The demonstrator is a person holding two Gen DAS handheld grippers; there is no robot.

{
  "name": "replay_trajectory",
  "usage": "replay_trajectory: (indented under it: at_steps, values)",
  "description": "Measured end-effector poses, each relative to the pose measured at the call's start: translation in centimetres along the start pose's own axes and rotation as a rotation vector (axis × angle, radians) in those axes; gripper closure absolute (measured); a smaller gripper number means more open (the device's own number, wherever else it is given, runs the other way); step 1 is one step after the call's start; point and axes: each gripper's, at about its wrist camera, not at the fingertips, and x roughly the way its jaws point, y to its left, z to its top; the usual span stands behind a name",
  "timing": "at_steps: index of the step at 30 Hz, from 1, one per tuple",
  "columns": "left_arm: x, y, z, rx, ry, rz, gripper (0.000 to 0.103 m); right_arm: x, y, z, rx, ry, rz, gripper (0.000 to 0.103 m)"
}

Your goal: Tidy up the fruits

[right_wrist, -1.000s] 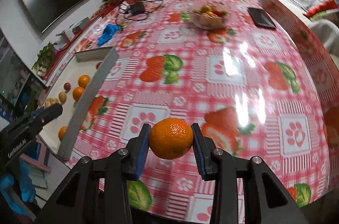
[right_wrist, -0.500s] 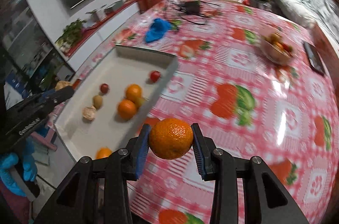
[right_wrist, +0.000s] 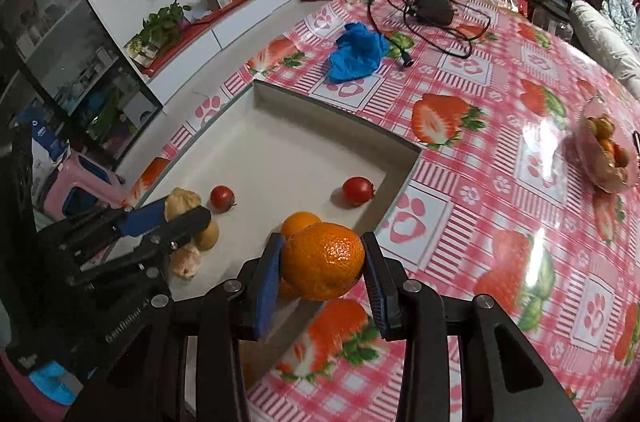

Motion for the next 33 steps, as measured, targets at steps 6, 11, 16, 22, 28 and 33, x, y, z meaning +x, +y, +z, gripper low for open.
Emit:
replay_trajectory:
  at_steps: [6,11,16,22,28,33]
  values:
    - [1.9,-0.1,0.2,0.008,0.043,0.023,0.075,2.0,0.1,1.6,0.003,0.018,0.007,0.063]
    - [2.8,-0.1,0.0,0.006,0.073,0.029,0.068,3.1,0.4,2.0,-0.007,0.043,0.016,0.063]
    - [2.4,-0.1,-0.2,0.0,0.052,0.026,0.027,3.0,0.3,1.9,-0.006,0.053,0.012,0.06]
    - [1.6,-0.3,-0.4,-0.011,0.055,0.005,0.019,1.6,0.5,1.5,-0.02,0.046,-0.013,0.055]
    - [-0.1,-0.8,-1.1,0.002,0.017,0.009,0.0,-0.2,0.7,0.9,-0.036,0.026,-0.055,0.011]
    - [-1.0,-1.1,-1.6,0.0,0.017,0.001,0.0,-0.8,1.0,0.7,-0.05,0.038,-0.101,0.004]
